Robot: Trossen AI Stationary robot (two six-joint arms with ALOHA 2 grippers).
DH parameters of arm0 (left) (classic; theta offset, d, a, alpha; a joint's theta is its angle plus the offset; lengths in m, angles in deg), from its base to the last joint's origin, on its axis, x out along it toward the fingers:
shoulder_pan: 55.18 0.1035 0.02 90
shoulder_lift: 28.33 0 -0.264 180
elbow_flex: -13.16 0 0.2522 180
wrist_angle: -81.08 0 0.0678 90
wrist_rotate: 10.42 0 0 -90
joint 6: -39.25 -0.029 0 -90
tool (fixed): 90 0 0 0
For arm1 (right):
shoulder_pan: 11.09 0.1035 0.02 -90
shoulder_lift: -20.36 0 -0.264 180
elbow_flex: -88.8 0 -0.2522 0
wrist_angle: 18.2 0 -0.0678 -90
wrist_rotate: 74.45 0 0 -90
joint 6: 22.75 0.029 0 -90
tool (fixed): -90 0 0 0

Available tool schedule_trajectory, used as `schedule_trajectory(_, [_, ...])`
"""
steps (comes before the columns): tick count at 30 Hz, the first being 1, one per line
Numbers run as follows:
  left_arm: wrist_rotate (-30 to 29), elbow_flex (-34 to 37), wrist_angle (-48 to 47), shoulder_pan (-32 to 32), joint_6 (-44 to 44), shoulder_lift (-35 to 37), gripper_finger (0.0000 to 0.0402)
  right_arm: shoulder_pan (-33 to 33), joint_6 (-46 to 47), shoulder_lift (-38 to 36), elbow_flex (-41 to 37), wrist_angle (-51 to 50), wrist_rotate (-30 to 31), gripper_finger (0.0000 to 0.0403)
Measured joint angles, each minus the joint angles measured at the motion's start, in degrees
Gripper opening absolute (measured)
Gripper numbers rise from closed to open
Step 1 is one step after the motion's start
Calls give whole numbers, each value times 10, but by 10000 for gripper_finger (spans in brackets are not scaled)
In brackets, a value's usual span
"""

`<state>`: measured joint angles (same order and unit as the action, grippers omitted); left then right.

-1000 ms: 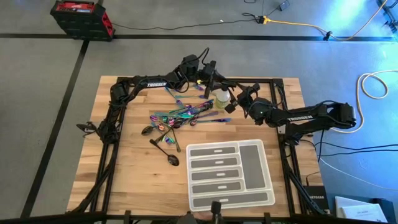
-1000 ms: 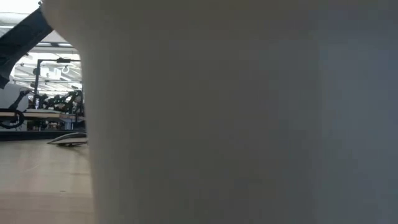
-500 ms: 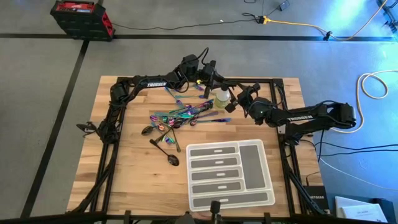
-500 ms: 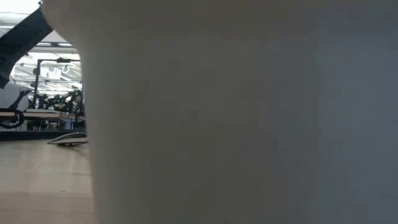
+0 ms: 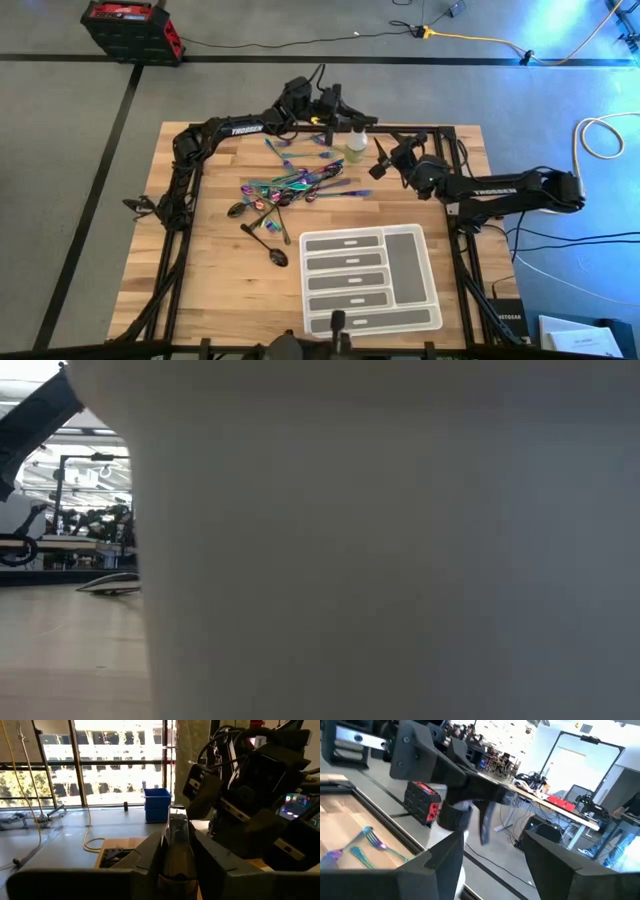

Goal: Sort silverware
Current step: Move the white spray bottle to the top left of the table

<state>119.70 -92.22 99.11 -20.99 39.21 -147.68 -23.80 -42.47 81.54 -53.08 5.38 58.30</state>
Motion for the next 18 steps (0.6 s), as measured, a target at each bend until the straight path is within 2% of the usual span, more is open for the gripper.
schedule_trajectory(3, [10, 0, -18, 12, 2, 9, 75, 0, 18, -21, 0, -46, 12, 188])
schedule_trajectory(7, [17, 0, -101, 31, -35, 53, 75, 0, 53, -34, 0, -106, 6, 188])
schedule_trajectory(10, [11, 0, -181, 41, -86, 101, 75, 0, 58, -33, 0, -129, 1, 188])
schedule_trajectory(14, [-25, 0, -302, 51, -140, 176, 74, 0, 75, -32, 0, -146, -27, 188])
schedule_trajectory(18, [-36, 0, -392, 59, -161, 252, 74, 0, 94, -32, 0, -153, -53, 188])
